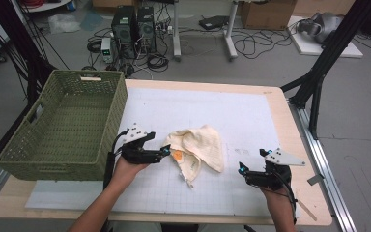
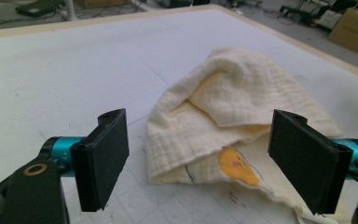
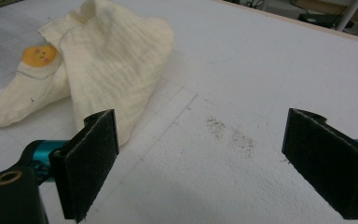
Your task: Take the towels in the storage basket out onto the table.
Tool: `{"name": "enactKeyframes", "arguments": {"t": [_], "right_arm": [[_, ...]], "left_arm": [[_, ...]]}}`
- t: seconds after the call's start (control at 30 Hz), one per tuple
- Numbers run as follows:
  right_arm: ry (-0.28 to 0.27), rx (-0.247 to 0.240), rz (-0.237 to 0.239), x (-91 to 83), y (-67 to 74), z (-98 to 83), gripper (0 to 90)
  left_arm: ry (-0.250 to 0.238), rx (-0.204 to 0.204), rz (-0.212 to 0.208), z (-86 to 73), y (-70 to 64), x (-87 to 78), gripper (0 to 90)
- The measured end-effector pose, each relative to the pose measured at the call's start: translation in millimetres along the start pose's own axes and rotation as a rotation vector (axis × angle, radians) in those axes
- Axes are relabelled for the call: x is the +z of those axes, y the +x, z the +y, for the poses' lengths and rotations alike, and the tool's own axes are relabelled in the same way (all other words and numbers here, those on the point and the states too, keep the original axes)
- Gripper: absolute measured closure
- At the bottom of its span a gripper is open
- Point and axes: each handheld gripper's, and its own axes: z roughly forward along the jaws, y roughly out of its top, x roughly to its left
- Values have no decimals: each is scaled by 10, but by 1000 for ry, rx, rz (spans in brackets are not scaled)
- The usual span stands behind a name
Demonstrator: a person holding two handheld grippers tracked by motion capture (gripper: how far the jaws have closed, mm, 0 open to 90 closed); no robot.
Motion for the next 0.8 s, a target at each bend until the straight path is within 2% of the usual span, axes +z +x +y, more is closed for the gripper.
{"name": "enactKeyframes", "arguments": {"t": [0.17, 0.3, 0.37, 0.57, 0.8], "right_arm": [[0, 9, 3, 32, 8, 26, 101], [12, 12, 15, 79, 12, 25, 101], [11, 11, 14, 83, 15, 27, 101], [18, 2, 4, 110, 10, 35, 101], [19, 2, 4, 83, 8, 15, 101]], "left_arm": [[-34, -6, 21, -101, 41, -187, 201], [-51, -5, 26, -136, 71, -258, 198], [-56, -13, 27, -144, 81, -269, 198], [-52, 4, 22, -164, 86, -264, 199], [-60, 3, 24, -155, 73, -268, 199]]}}
